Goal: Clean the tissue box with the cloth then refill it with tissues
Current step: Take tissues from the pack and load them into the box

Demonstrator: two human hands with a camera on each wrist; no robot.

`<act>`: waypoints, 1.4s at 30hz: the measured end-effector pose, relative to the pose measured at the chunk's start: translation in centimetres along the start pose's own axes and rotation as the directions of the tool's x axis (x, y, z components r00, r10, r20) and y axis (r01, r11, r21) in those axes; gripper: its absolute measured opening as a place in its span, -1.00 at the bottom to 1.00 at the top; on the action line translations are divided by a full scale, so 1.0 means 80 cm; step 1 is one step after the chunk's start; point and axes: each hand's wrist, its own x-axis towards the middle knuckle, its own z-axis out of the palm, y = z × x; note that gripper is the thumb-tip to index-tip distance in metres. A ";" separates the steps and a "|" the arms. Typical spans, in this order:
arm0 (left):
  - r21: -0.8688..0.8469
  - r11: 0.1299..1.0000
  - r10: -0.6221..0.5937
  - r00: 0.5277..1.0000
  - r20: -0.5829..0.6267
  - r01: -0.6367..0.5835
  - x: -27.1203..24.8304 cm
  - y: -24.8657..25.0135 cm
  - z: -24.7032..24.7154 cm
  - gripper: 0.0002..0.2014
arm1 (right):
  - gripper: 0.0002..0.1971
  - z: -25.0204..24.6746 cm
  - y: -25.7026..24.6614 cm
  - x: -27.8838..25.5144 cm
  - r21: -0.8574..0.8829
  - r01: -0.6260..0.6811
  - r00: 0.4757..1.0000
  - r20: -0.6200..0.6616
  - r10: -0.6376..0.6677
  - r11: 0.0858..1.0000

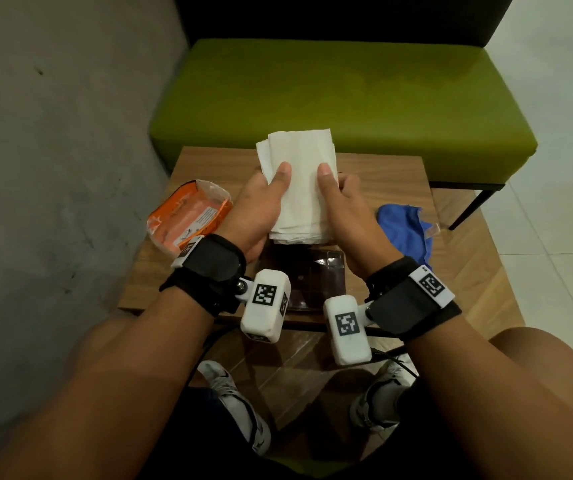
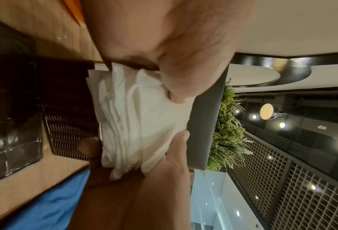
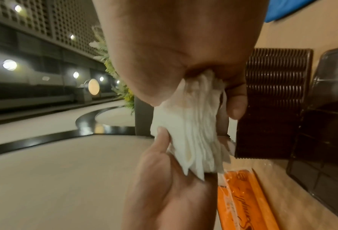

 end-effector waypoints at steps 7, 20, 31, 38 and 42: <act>0.001 0.999 0.038 0.999 0.011 -0.038 0.003 -0.008 -0.001 -0.62 | -0.53 -0.003 -0.002 -0.003 0.033 -0.015 1.000 0.016 0.014 0.999; -0.304 0.953 -0.042 0.989 -0.141 -0.003 0.006 0.003 -0.001 -0.61 | -0.83 -0.016 0.026 -0.012 -0.605 0.676 0.657 0.236 -0.716 0.420; -0.334 0.942 -0.056 0.991 -0.123 0.011 0.003 0.009 0.002 -0.59 | -0.86 -0.009 0.030 -0.008 -0.672 0.698 0.546 0.278 -0.790 0.246; -0.342 0.940 -0.057 0.987 -0.149 0.003 0.008 0.004 0.004 -0.60 | -0.85 -0.010 0.033 -0.013 -0.664 0.687 0.559 0.223 -0.799 0.296; -0.400 0.916 -0.059 0.981 -0.184 -0.019 0.013 0.000 0.002 -0.61 | -0.64 -0.012 0.029 -0.017 -0.383 0.469 0.793 -0.213 -0.571 0.796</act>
